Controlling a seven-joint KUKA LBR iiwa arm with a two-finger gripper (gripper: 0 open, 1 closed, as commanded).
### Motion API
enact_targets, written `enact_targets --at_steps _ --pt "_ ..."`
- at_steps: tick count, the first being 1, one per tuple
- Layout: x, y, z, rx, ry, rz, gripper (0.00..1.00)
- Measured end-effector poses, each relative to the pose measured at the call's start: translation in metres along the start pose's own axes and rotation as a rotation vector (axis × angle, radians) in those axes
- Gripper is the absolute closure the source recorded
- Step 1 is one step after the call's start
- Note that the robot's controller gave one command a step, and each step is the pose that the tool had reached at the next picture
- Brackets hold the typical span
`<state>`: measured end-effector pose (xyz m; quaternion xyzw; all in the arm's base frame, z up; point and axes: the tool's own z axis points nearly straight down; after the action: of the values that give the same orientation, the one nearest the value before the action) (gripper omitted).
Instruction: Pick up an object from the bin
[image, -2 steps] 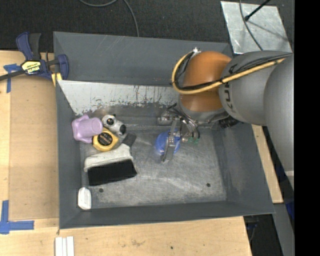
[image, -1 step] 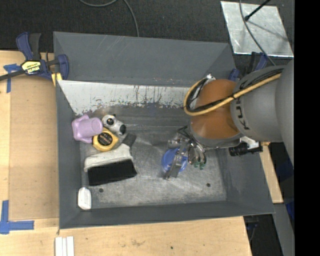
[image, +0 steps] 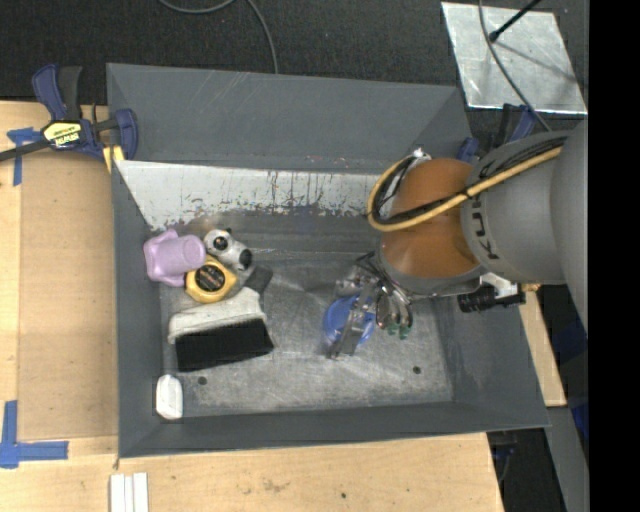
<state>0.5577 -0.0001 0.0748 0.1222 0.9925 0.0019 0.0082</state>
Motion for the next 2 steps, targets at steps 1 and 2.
enact_targets --at_steps 1,2 --pt "0.003 -0.002 -0.039 0.006 0.020 0.001 1.00" --pt "0.007 -0.008 -0.092 0.005 0.016 0.004 1.00"
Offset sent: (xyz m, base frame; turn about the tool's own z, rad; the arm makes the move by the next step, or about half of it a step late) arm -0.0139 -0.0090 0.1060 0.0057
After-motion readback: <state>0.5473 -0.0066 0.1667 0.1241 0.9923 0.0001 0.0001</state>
